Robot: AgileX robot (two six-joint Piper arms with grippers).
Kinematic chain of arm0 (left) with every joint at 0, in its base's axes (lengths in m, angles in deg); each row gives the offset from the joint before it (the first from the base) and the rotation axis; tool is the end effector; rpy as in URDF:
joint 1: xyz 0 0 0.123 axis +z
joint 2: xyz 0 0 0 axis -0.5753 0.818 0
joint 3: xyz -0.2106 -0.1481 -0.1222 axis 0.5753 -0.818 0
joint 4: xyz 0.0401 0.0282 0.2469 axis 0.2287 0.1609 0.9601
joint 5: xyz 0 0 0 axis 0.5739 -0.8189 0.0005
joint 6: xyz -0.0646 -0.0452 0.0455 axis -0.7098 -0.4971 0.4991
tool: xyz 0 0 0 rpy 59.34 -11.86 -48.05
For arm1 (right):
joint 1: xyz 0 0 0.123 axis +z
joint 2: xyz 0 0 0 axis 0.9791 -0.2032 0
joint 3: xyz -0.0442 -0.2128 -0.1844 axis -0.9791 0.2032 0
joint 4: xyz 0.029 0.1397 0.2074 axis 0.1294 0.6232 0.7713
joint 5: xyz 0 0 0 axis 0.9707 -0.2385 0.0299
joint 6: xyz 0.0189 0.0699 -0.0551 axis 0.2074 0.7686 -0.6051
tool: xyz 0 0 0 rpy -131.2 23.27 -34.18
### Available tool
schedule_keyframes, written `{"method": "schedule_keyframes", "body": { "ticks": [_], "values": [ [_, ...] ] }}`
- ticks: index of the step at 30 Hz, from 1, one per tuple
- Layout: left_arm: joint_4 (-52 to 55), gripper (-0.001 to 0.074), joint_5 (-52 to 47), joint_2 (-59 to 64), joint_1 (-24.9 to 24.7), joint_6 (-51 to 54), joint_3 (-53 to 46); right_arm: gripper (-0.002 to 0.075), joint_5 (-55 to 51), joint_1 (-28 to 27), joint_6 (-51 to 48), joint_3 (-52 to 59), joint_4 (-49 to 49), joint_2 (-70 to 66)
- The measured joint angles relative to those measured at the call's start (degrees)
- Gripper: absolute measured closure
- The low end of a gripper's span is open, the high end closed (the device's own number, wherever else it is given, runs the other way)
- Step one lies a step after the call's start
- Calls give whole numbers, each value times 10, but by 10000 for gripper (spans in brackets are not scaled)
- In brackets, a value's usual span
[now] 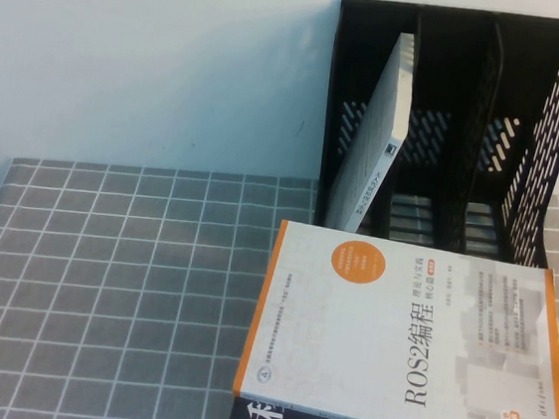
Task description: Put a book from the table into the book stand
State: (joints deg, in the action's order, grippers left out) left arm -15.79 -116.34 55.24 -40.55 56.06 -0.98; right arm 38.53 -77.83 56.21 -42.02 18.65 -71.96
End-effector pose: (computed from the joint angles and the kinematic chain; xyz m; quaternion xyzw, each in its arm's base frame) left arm 0.0669 -0.0224 0.3286 -0.1445 0.8116 -0.2517 0.5070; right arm 0.0632 0.0194 0.3398 0.0070 0.8523 0.1303 0.5066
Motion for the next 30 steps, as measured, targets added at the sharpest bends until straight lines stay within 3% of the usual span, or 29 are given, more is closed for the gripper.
{"method": "schedule_keyframes", "body": {
  "ticks": [7,19,25,30],
  "values": [
    [-83,738,42,78,-1,26,-1,729,8,28,-10,-4,-54,-171],
    [-187,738,119,261,-1,80,-3,729,66,31,-80,-17,44,-338],
    [-235,738,141,348,-1,151,-3,729,107,31,-126,-17,77,-397],
    [-304,738,123,407,-1,279,2,729,128,31,-135,-17,87,-448]
  ]
}}
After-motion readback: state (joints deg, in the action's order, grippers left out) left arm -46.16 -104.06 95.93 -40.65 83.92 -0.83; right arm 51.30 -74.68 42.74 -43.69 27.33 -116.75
